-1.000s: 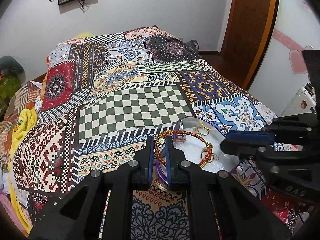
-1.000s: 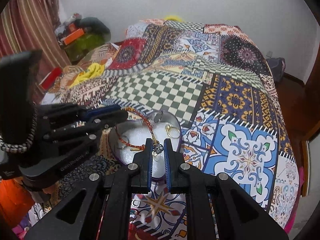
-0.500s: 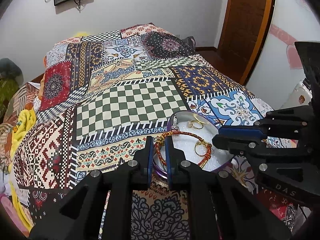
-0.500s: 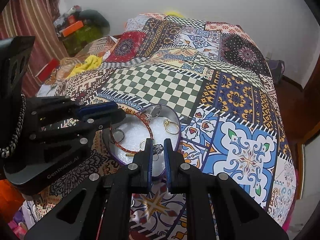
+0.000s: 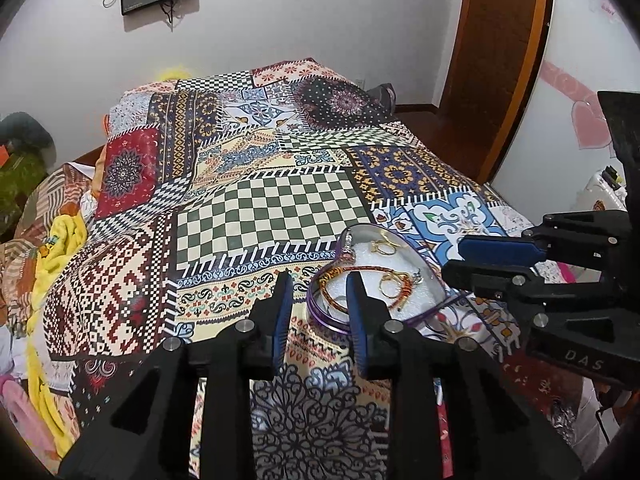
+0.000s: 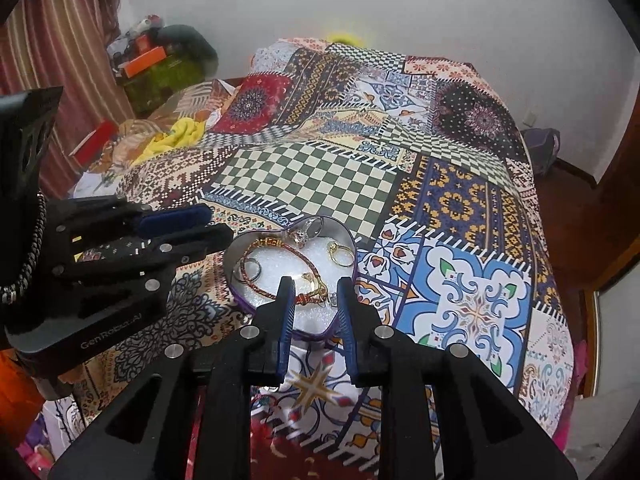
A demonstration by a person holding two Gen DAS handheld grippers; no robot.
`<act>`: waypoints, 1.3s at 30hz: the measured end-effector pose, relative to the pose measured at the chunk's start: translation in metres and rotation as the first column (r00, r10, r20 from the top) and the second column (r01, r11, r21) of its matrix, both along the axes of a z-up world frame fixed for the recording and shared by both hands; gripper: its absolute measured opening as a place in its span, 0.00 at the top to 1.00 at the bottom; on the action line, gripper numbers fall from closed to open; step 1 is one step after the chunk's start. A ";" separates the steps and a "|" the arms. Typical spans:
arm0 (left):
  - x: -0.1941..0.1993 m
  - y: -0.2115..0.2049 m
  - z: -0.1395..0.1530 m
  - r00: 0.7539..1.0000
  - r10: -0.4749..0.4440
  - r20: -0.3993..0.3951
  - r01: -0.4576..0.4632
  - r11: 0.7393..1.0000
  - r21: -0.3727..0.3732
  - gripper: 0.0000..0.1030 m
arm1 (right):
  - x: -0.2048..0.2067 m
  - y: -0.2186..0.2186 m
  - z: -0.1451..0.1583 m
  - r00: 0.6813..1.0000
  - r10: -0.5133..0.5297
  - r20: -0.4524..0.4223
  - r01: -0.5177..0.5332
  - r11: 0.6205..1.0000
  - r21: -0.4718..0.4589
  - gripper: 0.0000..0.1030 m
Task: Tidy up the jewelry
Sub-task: 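Move the left tool to the red-and-blue beaded bracelet and grasp it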
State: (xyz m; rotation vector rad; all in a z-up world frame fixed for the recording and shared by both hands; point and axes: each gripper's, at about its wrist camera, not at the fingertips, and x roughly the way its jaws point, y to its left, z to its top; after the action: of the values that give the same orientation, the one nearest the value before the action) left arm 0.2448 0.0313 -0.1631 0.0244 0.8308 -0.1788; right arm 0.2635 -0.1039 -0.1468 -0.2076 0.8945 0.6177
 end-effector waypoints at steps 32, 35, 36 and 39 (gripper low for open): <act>-0.026 -0.071 -0.049 0.966 -0.138 -0.220 0.136 0.990 -0.025 0.48 | -0.038 -0.062 -0.003 0.994 -0.107 -0.009 0.107 0.994 -0.001 0.63; -0.029 -0.068 -0.054 0.967 -0.139 -0.213 0.137 0.990 -0.026 0.47 | -0.040 -0.064 -0.004 0.994 -0.108 -0.007 0.108 0.994 -0.009 0.63; -0.029 -0.066 -0.054 0.967 -0.141 -0.213 0.137 0.990 -0.032 0.47 | -0.041 -0.064 -0.005 0.994 -0.107 -0.004 0.107 0.994 -0.014 0.63; -0.031 -0.063 -0.055 0.968 -0.140 -0.209 0.133 0.990 -0.047 0.47 | -0.042 -0.063 -0.007 0.995 -0.103 -0.004 0.103 0.995 -0.020 0.63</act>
State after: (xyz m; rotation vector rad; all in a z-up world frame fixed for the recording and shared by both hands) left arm 0.2134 -0.0316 -0.2182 0.0320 1.0396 -0.3292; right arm 0.2214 -0.1674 -0.1536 -0.1762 0.9105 0.5144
